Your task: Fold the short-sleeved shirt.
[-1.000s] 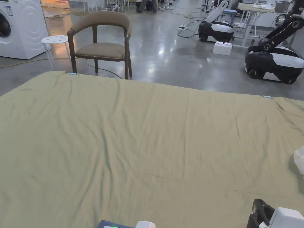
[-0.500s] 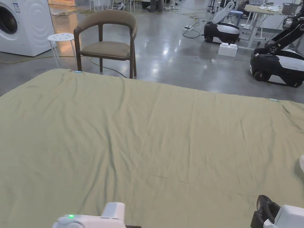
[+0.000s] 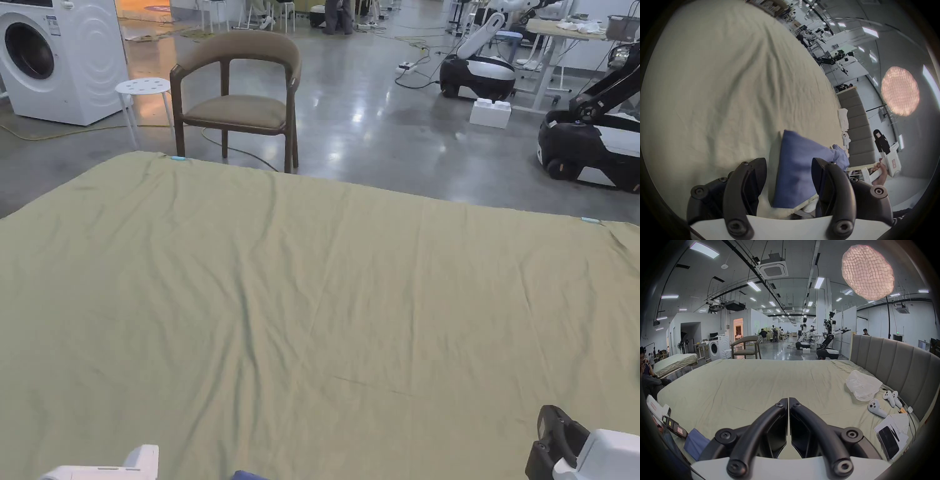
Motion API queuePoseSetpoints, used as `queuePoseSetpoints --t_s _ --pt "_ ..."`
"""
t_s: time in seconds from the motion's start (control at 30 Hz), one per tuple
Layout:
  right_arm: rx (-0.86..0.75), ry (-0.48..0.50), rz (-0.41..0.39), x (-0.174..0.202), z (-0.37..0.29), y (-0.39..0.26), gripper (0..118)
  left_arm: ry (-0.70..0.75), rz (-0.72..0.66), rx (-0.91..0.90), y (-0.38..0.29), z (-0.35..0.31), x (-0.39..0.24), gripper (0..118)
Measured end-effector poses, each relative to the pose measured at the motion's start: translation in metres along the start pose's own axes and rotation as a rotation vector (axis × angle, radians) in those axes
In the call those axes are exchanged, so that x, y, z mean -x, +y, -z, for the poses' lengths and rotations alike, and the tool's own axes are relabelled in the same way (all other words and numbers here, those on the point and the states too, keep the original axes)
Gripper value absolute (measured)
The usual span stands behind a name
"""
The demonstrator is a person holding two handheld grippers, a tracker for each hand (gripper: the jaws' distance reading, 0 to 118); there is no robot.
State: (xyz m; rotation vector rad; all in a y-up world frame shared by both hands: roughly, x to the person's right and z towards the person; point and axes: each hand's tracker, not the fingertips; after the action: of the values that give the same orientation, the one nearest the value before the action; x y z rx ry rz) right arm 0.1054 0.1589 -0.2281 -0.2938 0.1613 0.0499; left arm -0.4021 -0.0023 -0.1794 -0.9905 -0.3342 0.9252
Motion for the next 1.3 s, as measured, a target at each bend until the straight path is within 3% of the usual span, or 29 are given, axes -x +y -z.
queuePoseSetpoints --t_s 0.17,0.3,0.43,0.5,0.87,1.17,1.3 --pt "-0.009 -0.008 -0.007 0.0 -0.002 0.001 0 -0.217 -0.095 -0.012 -0.008 0.02 0.018 58" --pt "-0.002 -0.019 -0.002 -0.001 -0.003 0.002 0 -0.154 -0.013 -0.008 -0.011 0.03 0.012 28" --pt "0.008 -0.024 0.0 0.002 -0.002 0.001 0 -0.174 0.01 0.0 -0.011 0.028 0.01 27" --pt "0.014 -0.022 0.007 0.004 -0.001 0.0 0 -0.173 0.032 0.016 -0.011 0.027 0.01 15" --pt "0.028 0.0 -0.003 0.013 0.002 -0.001 0 -0.173 0.138 -0.076 -0.007 -0.015 -0.038 8" --pt "0.032 0.01 0.0 0.009 0.006 -0.004 0 0.147 0.198 -0.176 0.011 -0.111 -0.095 8" --pt "0.041 0.018 0.017 0.009 0.009 -0.008 0 0.255 0.195 -0.188 0.012 -0.123 -0.121 8"
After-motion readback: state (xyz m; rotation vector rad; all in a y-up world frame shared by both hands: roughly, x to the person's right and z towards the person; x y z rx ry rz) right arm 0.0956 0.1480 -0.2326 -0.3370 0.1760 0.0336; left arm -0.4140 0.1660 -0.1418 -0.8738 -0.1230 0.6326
